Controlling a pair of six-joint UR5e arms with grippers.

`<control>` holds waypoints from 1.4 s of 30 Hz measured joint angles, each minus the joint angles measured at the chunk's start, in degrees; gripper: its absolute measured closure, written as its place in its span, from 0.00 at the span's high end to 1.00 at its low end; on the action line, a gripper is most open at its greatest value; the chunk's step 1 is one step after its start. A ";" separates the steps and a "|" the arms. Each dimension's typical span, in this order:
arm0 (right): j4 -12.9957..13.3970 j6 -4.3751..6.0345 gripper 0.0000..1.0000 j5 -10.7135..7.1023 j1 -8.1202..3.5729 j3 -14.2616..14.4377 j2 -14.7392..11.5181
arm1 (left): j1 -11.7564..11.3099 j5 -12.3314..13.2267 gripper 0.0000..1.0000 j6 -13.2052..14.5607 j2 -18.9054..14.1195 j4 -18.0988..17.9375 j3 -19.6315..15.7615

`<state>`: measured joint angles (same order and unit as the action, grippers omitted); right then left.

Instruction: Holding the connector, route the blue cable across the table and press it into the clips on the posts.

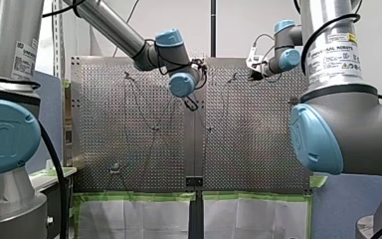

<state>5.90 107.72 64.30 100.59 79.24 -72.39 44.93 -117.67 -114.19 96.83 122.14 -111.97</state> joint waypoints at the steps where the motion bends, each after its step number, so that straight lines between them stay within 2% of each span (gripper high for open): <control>1: 0.00 0.01 0.00 0.01 0.00 0.00 0.00 | 0.00 0.01 1.00 0.01 -0.01 -0.55 -0.54; 37: -0.02 -0.02 0.00 0.07 0.09 0.00 0.12 | 0.00 0.04 1.00 0.03 -0.03 -17.14 -17.16; 42: -0.05 -0.03 0.00 0.02 0.11 0.00 0.16 | -0.05 0.07 1.00 0.03 0.68 -18.07 -19.57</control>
<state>5.84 107.69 64.32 100.70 79.24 -72.23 44.88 -117.61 -114.17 97.51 104.07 -131.54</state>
